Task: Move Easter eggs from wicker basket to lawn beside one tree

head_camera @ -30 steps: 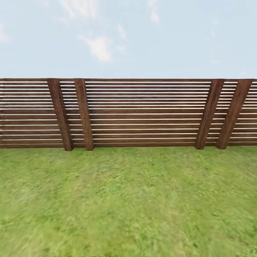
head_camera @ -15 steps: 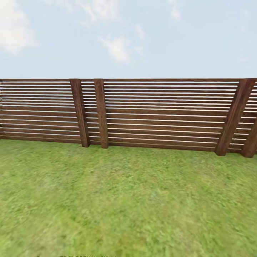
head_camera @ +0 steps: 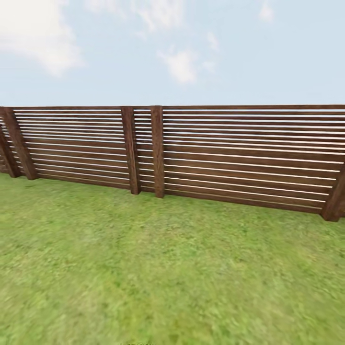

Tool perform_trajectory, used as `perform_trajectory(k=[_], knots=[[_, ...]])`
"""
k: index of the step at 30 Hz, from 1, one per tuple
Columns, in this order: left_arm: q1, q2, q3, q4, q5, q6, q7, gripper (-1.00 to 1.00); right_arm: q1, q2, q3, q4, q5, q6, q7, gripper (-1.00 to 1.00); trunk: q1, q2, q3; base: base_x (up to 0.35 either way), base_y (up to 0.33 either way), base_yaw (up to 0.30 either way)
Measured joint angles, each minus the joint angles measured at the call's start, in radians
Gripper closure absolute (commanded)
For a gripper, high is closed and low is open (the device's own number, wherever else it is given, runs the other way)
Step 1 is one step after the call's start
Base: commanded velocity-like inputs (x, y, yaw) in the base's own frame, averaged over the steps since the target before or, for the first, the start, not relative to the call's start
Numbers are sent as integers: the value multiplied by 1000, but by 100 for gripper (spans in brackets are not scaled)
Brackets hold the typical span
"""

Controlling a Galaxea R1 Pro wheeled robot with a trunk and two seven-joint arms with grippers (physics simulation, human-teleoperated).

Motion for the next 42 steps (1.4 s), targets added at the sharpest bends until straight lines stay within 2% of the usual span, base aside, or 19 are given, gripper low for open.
perform_trajectory(k=[42], knots=[[-1, 0, 0, 0, 0, 0, 0, -100, 0, 1, 0, 4, 0, 0, -1, -100, 0, 0, 0, 0, 0, 290]])
